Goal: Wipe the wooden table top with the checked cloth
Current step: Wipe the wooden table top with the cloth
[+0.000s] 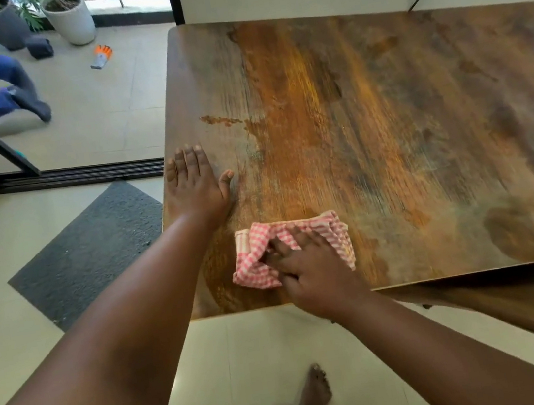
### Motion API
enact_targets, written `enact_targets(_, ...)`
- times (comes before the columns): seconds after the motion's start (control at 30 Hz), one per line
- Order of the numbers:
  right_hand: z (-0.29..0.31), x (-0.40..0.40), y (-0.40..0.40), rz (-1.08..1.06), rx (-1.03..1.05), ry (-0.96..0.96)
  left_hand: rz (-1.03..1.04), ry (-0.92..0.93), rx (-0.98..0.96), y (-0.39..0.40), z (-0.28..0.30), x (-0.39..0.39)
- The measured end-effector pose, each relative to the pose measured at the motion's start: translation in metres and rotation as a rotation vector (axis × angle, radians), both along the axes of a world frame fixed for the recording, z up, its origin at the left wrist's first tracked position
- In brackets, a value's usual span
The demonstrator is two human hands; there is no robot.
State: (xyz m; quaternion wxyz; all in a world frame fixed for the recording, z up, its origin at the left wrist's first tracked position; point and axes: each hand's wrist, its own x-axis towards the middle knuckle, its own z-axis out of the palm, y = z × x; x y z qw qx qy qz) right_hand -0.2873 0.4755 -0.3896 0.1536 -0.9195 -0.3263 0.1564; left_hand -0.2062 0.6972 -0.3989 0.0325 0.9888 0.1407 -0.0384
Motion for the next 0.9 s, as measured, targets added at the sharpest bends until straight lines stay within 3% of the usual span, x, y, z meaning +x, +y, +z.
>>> enact_targets(0.3,0.002,-0.018,-0.051,0.076,-0.001,0.013,-0.012,-0.001,-0.004,0.001,0.0,-0.002)
enact_targets(0.53,0.004,-0.003,0.009,-0.079,0.061,0.015,-0.117,0.01,0.025,-0.003,0.006,0.0)
enact_targets(0.7,0.007,-0.022,0.083,0.096,0.119,0.002,-0.161,0.033,0.055,-0.001,0.003,0.003)
enact_targets(0.8,0.004,-0.04,0.085,0.145,0.181,-0.003,-0.218,0.02,0.078,0.005,0.002,0.004)
enact_targets(0.9,0.003,-0.035,0.065,0.24,0.115,0.008,-0.219,0.041,0.025,0.012,0.0,0.0)
